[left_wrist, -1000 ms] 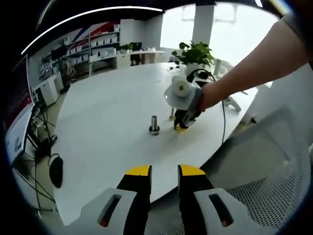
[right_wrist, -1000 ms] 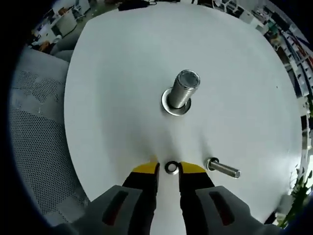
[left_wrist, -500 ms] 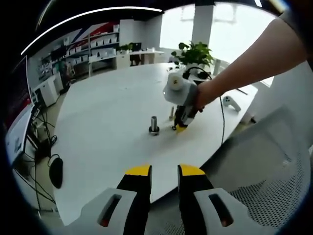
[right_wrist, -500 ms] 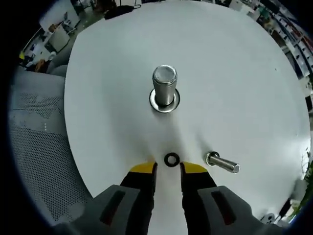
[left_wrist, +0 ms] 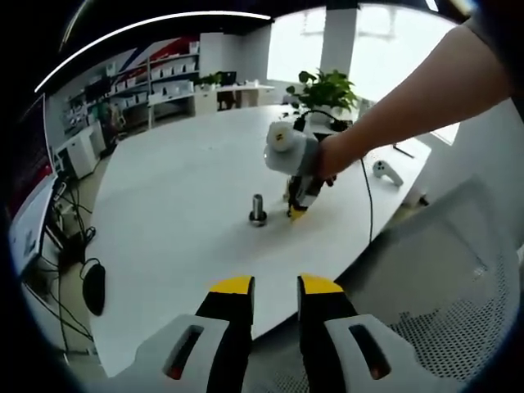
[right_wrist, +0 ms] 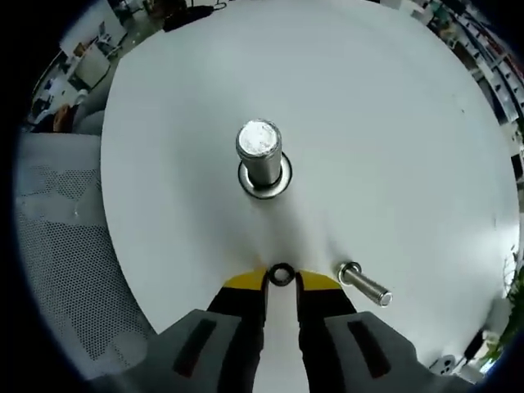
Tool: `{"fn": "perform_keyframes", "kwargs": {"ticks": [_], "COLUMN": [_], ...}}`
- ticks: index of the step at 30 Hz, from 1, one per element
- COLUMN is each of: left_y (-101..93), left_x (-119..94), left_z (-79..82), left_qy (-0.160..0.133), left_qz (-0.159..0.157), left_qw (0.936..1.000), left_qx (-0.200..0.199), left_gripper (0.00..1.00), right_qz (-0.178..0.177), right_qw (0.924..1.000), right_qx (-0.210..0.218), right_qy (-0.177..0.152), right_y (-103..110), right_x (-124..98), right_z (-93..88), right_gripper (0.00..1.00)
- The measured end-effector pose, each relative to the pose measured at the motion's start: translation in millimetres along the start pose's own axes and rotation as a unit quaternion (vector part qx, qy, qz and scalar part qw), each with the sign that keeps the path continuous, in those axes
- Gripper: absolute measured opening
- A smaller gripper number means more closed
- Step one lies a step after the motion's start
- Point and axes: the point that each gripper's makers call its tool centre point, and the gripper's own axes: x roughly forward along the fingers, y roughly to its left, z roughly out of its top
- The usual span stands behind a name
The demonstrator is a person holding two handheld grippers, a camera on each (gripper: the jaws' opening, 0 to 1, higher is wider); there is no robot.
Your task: Place the washer onto the threaded stud by aligning its center hole with the stud, sliding it down to the base, and recovering from edge contact or off-axis alignment until the washer reaches the visible bottom stop.
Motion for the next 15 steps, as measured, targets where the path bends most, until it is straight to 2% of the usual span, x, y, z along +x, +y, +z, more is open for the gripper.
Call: {"fn": "perform_keyframes", "kwargs": {"ticks": [3, 8, 11, 15], "left_y": [0.9, 1.5, 1.7, -0.7], "left_x": [-0.2, -0.3, -0.2, 1.0], "left_z": [0.4, 0.7, 0.5, -3.8], "left_qy": [-0.001, -0.002, -0.002, 0.008], "left_qz": [0.002, 0.004, 0.004, 0.001], "left_qw": [1.0, 1.0, 1.0, 1.0], "left_qx": [-0.001, -0.001, -0.001, 0.002], "left_gripper": [0.18, 0.18, 0.18, 0.18], "right_qz": [-0.005, -0.018, -0.02, -0.04], "right_qw": [0.9997, 0.9989, 0.9985, 0.9949], "right_qx": [0.0, 0.024, 0.045, 0.088], "right_qy": [0.022, 0.034, 0.024, -0.031], "right_y": [0.3, -0.6, 1.2, 7.1], "right_x": [1.2, 1.5, -0.3, -7.0], "right_z": [0.3, -0.4, -2.1, -2.8], "right_gripper": [0.15, 0.15, 0.15, 0.14]}}
